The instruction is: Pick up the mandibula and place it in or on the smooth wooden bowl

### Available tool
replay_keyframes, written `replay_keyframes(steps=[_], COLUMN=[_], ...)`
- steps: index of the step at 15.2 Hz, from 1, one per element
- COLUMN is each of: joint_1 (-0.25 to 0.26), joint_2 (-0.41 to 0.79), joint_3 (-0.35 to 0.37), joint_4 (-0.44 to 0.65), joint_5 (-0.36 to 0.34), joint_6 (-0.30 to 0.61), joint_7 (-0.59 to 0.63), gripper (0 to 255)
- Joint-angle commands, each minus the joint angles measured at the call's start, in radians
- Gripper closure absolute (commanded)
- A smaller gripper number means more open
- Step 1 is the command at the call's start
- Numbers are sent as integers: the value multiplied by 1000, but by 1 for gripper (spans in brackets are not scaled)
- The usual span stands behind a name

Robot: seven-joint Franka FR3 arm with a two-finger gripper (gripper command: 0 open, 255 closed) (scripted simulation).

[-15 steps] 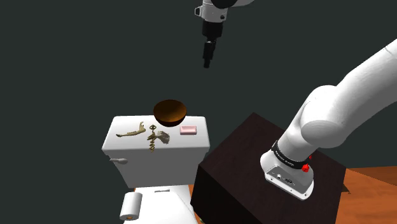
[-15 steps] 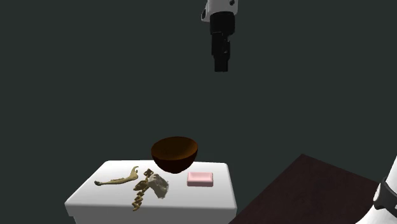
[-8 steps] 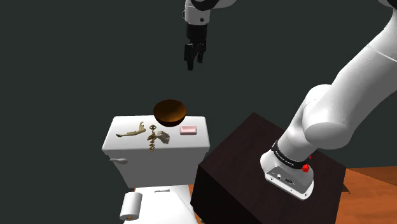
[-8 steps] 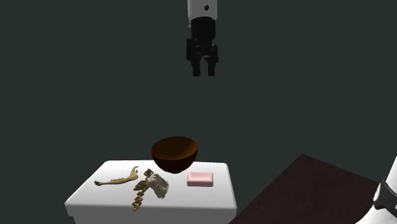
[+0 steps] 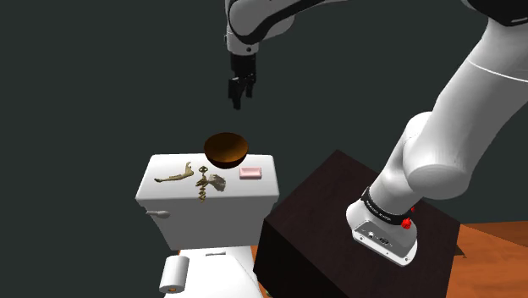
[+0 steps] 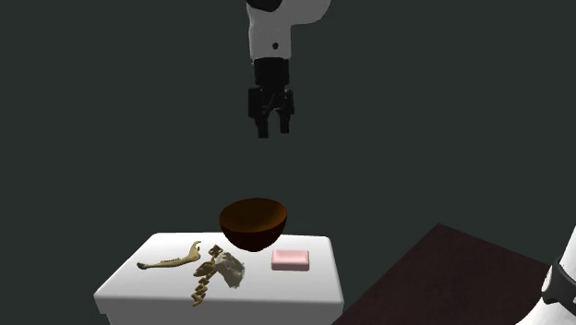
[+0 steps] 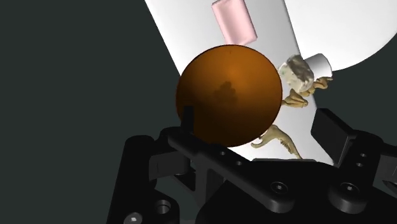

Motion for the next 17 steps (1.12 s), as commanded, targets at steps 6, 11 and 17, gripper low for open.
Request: replay_keyframes(steps=[6, 11, 17], joint_1=[35, 62, 103], joint_2=[217, 368, 550], joint_3=[42, 75, 107], joint_4=[105, 196, 327], joint_5=[-14, -41, -88], joint_6=[128, 201, 267], joint_7=[-111, -173, -237], gripper=[0, 0, 0])
